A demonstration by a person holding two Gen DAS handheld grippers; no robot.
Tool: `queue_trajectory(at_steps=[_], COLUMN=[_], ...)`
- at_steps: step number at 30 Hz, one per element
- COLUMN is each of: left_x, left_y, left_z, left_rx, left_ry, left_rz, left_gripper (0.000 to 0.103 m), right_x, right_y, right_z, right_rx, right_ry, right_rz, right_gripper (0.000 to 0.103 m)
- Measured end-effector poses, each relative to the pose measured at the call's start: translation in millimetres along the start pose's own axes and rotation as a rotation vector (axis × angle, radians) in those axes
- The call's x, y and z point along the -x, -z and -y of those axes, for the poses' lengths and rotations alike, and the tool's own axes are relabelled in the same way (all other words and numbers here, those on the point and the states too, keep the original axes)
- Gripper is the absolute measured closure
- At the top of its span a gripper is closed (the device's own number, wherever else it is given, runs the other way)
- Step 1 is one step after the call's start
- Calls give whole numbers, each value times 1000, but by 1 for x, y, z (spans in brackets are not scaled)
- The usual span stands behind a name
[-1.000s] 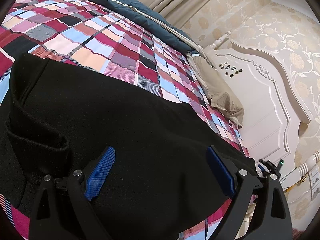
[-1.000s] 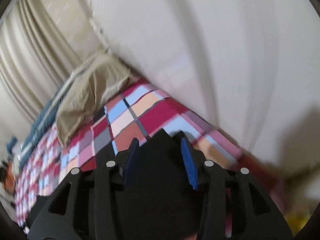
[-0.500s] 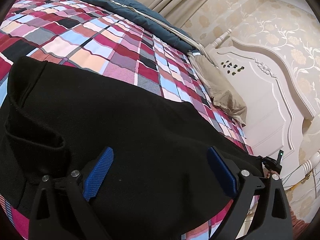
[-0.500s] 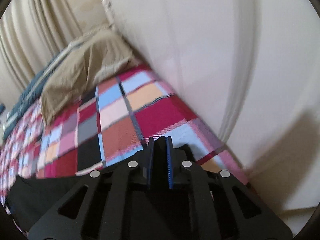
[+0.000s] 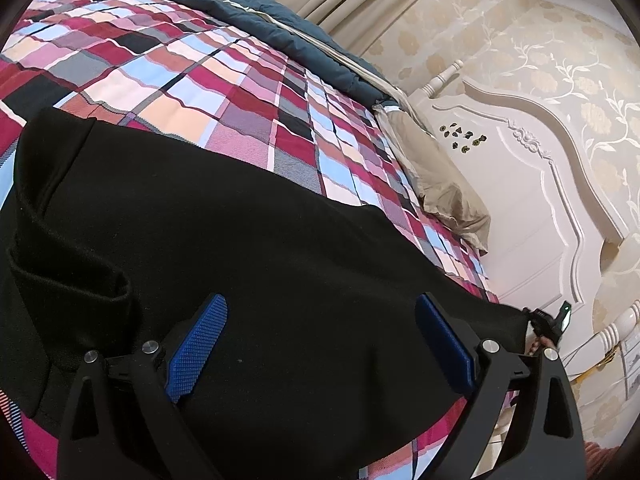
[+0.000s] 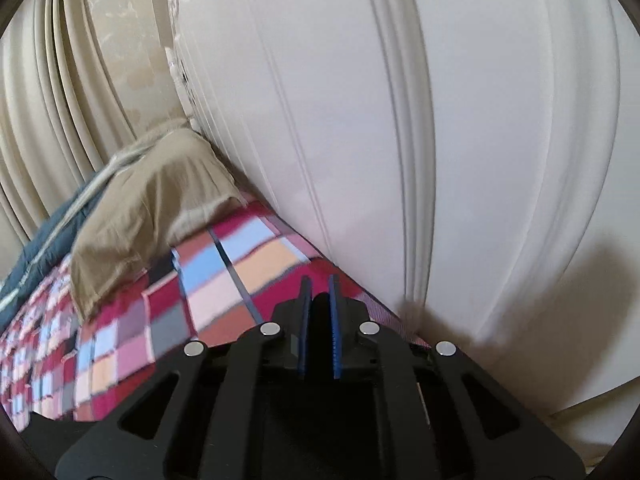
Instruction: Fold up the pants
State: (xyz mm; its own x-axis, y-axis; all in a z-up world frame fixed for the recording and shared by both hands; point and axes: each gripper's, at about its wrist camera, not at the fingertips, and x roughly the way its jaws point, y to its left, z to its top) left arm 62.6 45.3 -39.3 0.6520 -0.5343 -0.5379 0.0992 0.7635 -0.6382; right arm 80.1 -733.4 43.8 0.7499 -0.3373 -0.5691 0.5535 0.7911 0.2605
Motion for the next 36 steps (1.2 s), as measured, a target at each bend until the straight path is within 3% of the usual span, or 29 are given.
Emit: queue_trajectory(at_steps=[2,5,11,13,16,19,21,23,27,32,36], left_x=[0,0,-1,-1,-2,-2,-2,-1,0,0,1], left_y=[0,1,2,3,5,5,5,5,2,2,2], left_z=[1,3,4,5,8,9,9,8,6,6,4], left_rx=[-16,-44,-51,-51,-58,-61,-58,-52,-35,-33,-33], left_ry=[-12,-24,-24,-21,-21,-18,-13,-5,13,26,39], left_rz=[5,7,6,7,10,12,11,9,-2,-14,-14], left_gripper=[9,9,9,8,8,8,8,8,8,8,8], right_x=[-3,-26,-44,-37,-9,32,58,78,100,100,94], right_y=[0,15,25,25,29,52,80,119,182,229,237], right_z=[3,14,19,25,27,19,14,3,-35,-77,-84], right_rx=[3,-9,-75,-131,-178,-229,-311,-426,-508,-517,-561], right_ry=[30,79,105,79,41,-71,-204,-368,-599,-680,-675], right_rz=[-4,-92,-140,-140,-106,-76,-85,-145,-283,-400,-368], right_gripper=[96,96,93,76,62,57,56,56,56,56,56])
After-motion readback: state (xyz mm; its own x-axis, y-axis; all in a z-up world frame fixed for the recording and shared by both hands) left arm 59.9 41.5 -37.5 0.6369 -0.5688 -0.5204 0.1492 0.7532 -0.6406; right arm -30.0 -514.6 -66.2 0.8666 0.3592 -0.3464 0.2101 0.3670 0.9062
